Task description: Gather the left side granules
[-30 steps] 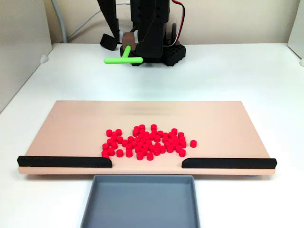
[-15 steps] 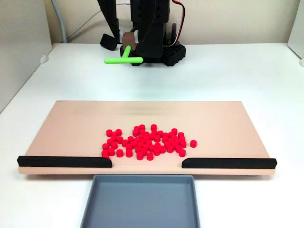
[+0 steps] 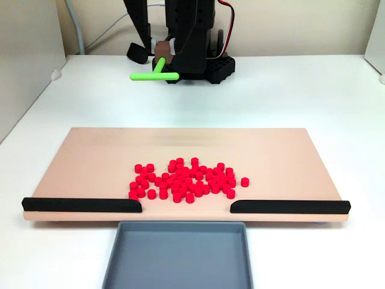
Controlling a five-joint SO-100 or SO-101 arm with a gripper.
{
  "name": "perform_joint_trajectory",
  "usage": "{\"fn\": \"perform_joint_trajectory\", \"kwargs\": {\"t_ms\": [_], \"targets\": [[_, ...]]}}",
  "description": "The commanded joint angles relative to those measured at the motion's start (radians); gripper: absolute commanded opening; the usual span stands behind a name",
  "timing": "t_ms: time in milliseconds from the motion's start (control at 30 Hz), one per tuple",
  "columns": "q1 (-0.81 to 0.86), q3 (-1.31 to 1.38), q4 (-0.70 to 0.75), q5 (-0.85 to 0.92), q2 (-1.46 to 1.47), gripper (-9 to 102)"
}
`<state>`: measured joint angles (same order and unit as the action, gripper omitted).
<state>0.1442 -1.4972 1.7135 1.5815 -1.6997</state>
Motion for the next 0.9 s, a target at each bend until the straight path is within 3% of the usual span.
{"fn": "perform_joint_trajectory", "kwargs": {"t_ms": [0, 867], "targets": [[0.0, 0.021, -0.003, -0.015, -0.032, 0], [-0.041, 0.021, -0.003, -0.135, -0.023, 0]]}}
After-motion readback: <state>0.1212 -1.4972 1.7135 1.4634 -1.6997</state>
